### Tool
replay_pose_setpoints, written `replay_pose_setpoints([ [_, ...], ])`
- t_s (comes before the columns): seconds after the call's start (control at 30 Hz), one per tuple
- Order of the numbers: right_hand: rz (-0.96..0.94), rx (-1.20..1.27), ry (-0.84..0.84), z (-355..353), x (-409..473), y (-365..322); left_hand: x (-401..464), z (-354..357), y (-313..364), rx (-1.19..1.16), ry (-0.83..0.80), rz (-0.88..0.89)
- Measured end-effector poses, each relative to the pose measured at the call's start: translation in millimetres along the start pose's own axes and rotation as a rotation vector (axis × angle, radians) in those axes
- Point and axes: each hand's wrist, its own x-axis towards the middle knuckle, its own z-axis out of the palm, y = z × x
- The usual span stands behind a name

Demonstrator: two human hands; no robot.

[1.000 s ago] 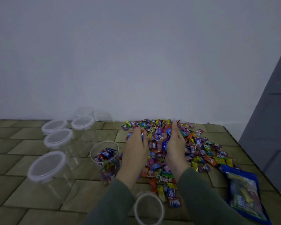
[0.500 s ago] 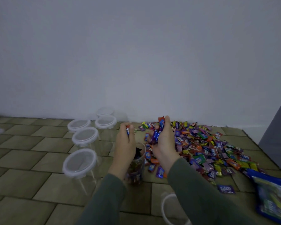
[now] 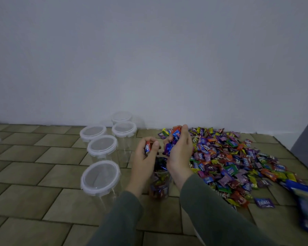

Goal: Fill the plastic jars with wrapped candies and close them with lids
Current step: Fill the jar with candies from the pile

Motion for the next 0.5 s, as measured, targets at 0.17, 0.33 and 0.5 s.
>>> replay_pose_setpoints([
  [0.17, -0.026, -0.012, 0.011, 1, 0, 3, -3, -2, -7, -0.098, -0.097, 0.096],
  [0.33, -0.047, -0.027, -0.029, 0, 2, 5, -1, 1, -22, -0.199, -0.025, -0.033],
  [0.5, -0.036, -0.2, -0.176, 1, 5, 6, 1, 10, -33, -0.366, 0.082, -0.255],
])
